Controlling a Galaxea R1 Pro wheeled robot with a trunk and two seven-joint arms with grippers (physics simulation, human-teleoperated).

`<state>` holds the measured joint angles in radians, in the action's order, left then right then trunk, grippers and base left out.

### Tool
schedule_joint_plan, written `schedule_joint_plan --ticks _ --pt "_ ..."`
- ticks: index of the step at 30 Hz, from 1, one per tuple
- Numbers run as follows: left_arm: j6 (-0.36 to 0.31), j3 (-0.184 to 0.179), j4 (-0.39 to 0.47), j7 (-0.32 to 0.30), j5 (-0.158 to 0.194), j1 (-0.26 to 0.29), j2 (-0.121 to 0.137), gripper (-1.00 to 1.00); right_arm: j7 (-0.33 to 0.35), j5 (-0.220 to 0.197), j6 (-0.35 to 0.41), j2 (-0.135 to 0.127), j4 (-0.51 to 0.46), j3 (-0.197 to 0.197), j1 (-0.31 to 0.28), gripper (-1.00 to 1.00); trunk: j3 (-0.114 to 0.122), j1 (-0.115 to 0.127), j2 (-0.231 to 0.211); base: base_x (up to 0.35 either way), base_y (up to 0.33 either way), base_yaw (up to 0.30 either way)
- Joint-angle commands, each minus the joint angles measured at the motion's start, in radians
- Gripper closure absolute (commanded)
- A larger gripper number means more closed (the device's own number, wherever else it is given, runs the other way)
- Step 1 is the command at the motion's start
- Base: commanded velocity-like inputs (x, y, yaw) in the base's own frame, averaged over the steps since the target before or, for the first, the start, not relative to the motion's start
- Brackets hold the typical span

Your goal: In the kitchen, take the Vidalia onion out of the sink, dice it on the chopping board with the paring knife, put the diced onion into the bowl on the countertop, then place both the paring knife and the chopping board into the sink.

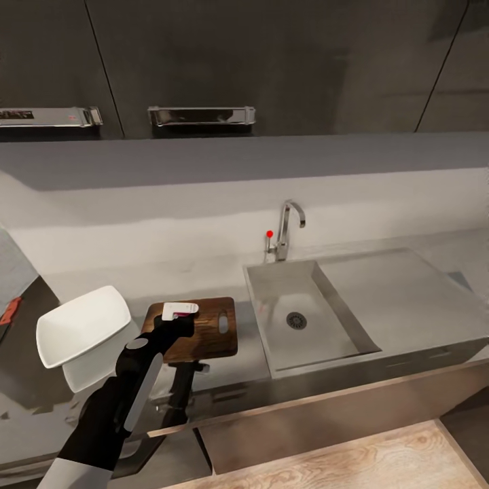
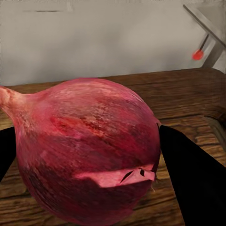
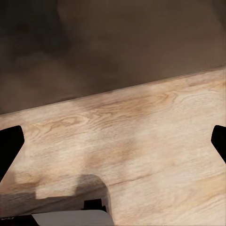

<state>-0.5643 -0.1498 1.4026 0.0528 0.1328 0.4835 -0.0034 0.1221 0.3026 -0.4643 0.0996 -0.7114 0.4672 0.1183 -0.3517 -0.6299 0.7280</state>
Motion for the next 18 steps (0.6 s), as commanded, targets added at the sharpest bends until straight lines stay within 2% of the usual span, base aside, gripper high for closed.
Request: schedule_joint_plan --ticks 1,18 --pt "-0.005 -0.001 0.001 0.006 0.01 0.0 0.0 1.0 0.009 0.004 -0.002 0.002 -0.002 0.007 0.0 -1.0 0.0 0.0 0.001 0.0 0.0 -0.02" --pt "-0.005 -0.001 -0.011 0.006 0.011 0.0 0.0 1.0 0.007 0.004 -0.002 0.002 -0.001 0.007 0.0 -1.0 0.001 0.0 0.001 0.0 0.0 -0.001"
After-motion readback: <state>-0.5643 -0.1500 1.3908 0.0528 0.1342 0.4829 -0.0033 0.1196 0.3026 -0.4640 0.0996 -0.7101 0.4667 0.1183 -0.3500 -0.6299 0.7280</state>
